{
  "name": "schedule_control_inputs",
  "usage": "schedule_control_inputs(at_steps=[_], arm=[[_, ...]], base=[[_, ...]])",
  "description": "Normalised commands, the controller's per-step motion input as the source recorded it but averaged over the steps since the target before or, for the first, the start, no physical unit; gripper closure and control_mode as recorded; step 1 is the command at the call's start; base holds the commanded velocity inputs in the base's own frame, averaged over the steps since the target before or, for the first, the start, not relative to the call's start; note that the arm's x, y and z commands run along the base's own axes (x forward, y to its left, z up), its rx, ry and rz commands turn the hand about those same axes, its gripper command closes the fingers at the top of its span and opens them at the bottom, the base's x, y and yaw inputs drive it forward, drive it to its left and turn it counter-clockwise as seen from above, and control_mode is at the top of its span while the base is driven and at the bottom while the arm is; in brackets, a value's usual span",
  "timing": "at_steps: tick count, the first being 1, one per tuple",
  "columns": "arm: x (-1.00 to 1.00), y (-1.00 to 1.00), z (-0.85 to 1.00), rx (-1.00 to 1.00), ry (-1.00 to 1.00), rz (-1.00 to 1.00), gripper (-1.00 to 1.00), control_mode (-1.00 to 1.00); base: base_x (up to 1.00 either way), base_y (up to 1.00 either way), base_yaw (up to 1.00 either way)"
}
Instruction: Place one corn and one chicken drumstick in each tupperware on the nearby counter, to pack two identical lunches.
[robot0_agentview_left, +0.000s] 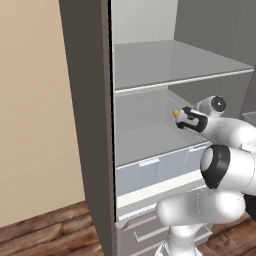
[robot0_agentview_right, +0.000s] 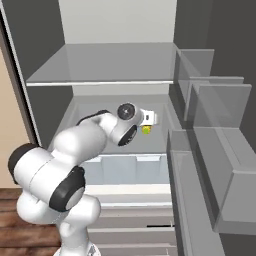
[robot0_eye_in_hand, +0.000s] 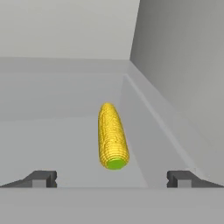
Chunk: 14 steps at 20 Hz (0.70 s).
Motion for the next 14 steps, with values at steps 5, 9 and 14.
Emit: schedule_control_inputs(at_steps=[5,9,14], arm=[[0.45,0.0,-0.19,0.0,0.06,0.05,-1.0,-1.0],[0.5,-0.02,-0.1,0.0,0.2,0.04,-1.0,-1.0],[0.47,-0.07,-0.22,0.0,0.19,0.03,-1.0,-1.0]], base=[[0.0,0.0,0.0],[0.0,0.0,0.0],[0.0,0.0,0.0]])
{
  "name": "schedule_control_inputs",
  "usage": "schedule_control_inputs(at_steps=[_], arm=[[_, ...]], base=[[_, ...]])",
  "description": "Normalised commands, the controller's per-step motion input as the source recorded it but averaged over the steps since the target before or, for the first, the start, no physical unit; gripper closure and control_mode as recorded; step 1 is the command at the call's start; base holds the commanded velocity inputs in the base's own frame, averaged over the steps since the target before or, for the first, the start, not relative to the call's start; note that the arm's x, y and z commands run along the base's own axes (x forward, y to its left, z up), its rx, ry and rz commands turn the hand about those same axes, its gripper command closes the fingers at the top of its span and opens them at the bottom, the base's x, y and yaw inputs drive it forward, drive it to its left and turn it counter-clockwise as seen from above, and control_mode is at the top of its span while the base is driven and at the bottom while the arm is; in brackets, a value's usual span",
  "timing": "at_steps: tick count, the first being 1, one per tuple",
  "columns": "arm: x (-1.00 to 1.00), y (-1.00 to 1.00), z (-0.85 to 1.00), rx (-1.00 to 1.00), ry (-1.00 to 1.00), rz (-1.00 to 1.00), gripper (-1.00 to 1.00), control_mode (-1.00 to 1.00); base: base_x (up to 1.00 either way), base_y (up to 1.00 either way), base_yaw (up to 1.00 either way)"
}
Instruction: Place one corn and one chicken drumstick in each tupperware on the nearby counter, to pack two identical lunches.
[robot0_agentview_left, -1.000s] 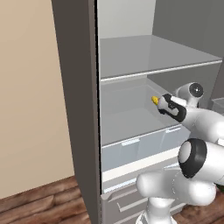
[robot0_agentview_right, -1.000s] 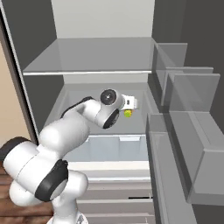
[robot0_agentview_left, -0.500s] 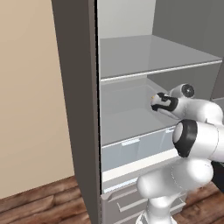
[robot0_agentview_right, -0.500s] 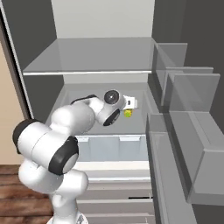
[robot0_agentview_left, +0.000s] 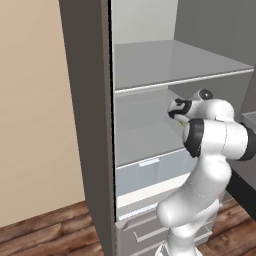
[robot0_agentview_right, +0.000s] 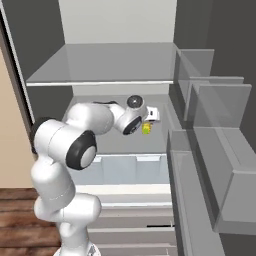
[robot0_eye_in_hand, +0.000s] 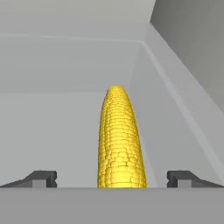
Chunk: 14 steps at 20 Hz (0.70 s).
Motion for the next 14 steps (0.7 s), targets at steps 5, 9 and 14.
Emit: schedule_control_inputs(at_steps=[5,9,14], arm=[[0.55,-0.13,-0.31,0.02,0.0,0.06,-1.0,-1.0],[0.44,-0.25,-0.48,0.05,0.0,0.07,-1.0,-1.0],[0.33,-0.28,-0.58,0.04,0.01,0.05,-1.0,-1.0]], base=[[0.0,0.0,0.0],[0.0,0.0,0.0],[0.0,0.0,0.0]])
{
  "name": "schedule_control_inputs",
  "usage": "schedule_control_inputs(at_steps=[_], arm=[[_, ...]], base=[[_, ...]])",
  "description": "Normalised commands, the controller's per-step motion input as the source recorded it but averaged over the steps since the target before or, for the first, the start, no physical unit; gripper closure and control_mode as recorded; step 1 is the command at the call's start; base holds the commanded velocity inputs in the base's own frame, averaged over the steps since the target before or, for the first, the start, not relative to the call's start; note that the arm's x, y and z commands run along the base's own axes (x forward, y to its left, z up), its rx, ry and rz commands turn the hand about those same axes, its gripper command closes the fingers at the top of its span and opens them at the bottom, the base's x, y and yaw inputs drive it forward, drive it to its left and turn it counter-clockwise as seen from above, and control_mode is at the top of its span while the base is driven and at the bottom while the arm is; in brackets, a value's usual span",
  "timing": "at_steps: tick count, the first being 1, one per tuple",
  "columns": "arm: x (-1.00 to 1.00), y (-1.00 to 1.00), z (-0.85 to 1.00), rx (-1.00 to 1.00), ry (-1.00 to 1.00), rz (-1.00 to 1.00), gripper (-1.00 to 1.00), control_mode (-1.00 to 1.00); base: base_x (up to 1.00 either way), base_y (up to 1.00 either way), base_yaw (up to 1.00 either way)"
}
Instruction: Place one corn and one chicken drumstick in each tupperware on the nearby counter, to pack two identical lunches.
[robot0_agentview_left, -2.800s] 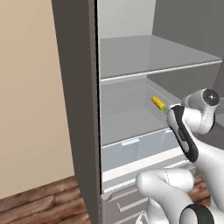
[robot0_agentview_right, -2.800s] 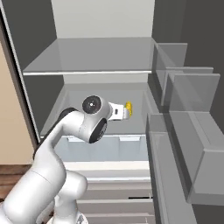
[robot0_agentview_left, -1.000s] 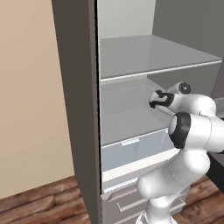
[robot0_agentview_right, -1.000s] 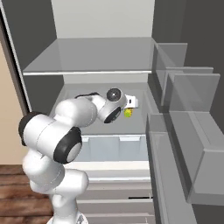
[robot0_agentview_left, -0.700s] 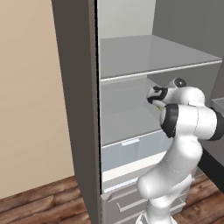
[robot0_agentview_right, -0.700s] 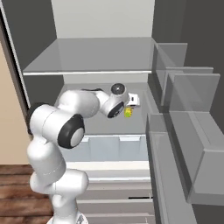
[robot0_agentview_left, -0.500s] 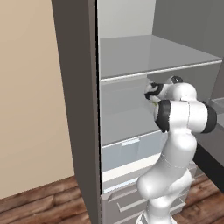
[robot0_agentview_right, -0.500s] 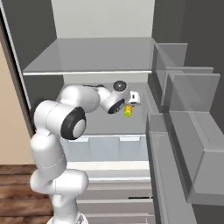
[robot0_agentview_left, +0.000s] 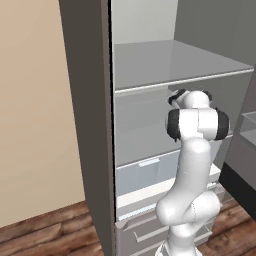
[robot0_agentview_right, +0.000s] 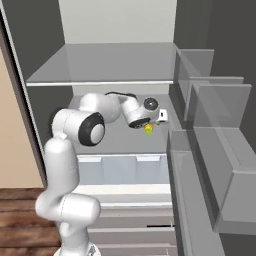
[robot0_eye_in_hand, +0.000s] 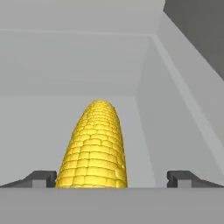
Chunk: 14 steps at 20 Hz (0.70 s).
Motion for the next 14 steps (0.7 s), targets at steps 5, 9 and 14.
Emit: schedule_control_inputs(at_steps=[5,9,14], arm=[[0.37,-0.05,-0.69,0.0,0.07,0.04,1.0,-1.0],[-0.11,0.43,-1.0,0.0,0.03,0.0,1.0,-1.0],[-0.41,0.96,-1.0,0.0,0.06,0.0,1.0,-1.0]], base=[[0.0,0.0,0.0],[0.0,0.0,0.0],[0.0,0.0,0.0]])
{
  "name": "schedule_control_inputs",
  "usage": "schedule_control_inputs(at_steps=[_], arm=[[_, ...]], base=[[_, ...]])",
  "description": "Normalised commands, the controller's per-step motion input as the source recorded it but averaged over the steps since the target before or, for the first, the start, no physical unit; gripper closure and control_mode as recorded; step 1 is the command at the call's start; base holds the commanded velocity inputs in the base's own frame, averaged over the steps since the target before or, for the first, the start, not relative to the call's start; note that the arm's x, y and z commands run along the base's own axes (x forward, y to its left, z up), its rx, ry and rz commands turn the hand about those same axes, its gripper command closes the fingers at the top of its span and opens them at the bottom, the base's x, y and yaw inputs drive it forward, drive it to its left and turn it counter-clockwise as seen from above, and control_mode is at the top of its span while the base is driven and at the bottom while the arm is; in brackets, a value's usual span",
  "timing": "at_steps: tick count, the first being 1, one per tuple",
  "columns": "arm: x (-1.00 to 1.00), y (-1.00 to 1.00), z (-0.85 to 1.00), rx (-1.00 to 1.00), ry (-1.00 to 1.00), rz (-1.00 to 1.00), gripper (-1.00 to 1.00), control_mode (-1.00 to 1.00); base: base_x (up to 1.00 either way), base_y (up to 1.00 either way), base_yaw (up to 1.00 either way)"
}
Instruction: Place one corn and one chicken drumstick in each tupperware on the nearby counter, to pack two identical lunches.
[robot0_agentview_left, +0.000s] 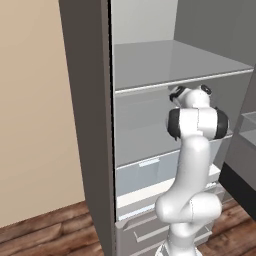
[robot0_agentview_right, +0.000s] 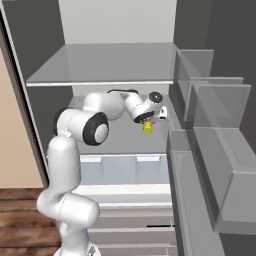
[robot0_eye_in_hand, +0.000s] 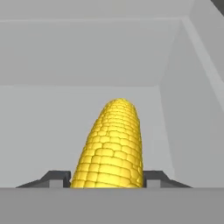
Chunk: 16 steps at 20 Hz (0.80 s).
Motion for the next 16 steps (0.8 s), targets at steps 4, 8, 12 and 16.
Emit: schedule_control_inputs(at_steps=[4,8,12,16], arm=[[-0.85,0.77,-0.75,0.0,0.0,0.0,1.0,-1.0],[-1.0,0.5,-0.24,0.0,0.0,0.0,1.0,-1.0],[-1.0,0.39,-0.02,0.0,-0.07,0.0,1.0,-1.0],[-1.0,0.16,0.19,0.0,-0.17,-0.02,1.0,-1.0]], base=[[0.0,0.0,0.0],[0.0,0.0,0.0],[0.0,0.0,0.0],[0.0,0.0,0.0]])
